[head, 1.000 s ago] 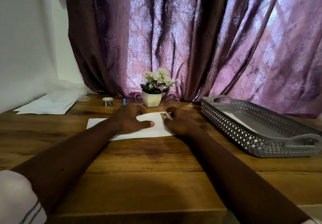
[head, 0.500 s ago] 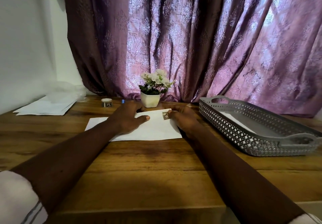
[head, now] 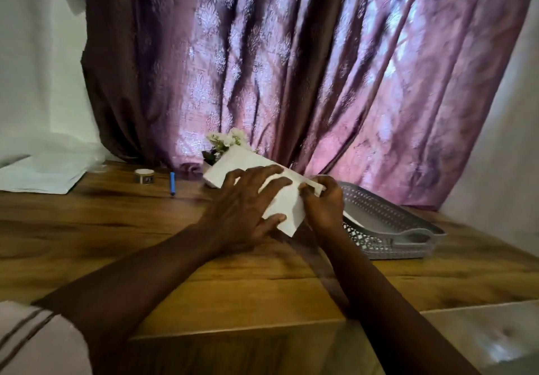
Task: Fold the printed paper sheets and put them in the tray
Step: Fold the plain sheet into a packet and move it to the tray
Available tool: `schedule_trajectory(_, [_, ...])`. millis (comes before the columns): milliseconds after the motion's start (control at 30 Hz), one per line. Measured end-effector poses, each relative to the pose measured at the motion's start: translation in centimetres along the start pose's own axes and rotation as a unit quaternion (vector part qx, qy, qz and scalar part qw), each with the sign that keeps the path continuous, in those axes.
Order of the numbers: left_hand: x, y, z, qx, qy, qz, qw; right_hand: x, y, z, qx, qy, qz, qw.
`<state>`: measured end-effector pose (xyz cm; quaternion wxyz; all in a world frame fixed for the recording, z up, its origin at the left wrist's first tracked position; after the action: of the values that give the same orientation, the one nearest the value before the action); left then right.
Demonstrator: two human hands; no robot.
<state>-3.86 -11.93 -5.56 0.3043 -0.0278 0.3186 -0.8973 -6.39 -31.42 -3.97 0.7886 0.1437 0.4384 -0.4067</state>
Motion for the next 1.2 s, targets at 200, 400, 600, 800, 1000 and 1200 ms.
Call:
schedule_trajectory(200, [-0.4,1.2,-0.9,-0.096,0.087,0.025,0.991,-1.4,-9.9,2.3,0.151,-0.056,-0.018,0.987])
schedule_trajectory(400, [-0.3,0.9,-1.0,-0.121,0.065,-0.032,0.99,-1.4,-14.7,6.4,0.142,0.075,-0.054,0.986])
schedule_trajectory(600, [-1.2,1.6,-1.2,-0.158,0.01,-0.041,0.987,2.1,-15.5,7.5,0.006,0.131,-0.207,0.97])
schedule_trajectory(800, [-1.7,2.0,-1.2,-0.183,-0.024,-0.051,0.981,2.0,-14.8,8.6,-0.199,0.17,-0.411,0.873])
schedule_trajectory(1000, [-1.8,2.3,-1.0,-0.21,-0.067,-0.052,0.974,0.4,-13.6,7.7,-0.161,-0.043,-0.623,0.764])
schedule_trajectory(1200, [-3.3,1.4,-1.6,-0.196,-0.124,-0.049,0.971,-1.6,-6.1,2.3,-0.241,-0.167,-0.288,0.912])
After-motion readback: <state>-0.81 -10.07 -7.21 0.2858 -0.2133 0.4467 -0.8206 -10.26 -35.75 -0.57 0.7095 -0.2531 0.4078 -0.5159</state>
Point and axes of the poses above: each hand's wrist, its own z-axis towards the middle knuckle, its own y-axis out of the palm, x = y × z, the point moved 1 cm from there along z, towards the middle knuckle, and after that the axes turned 2 degrees about -z, right-handed, at the moved point
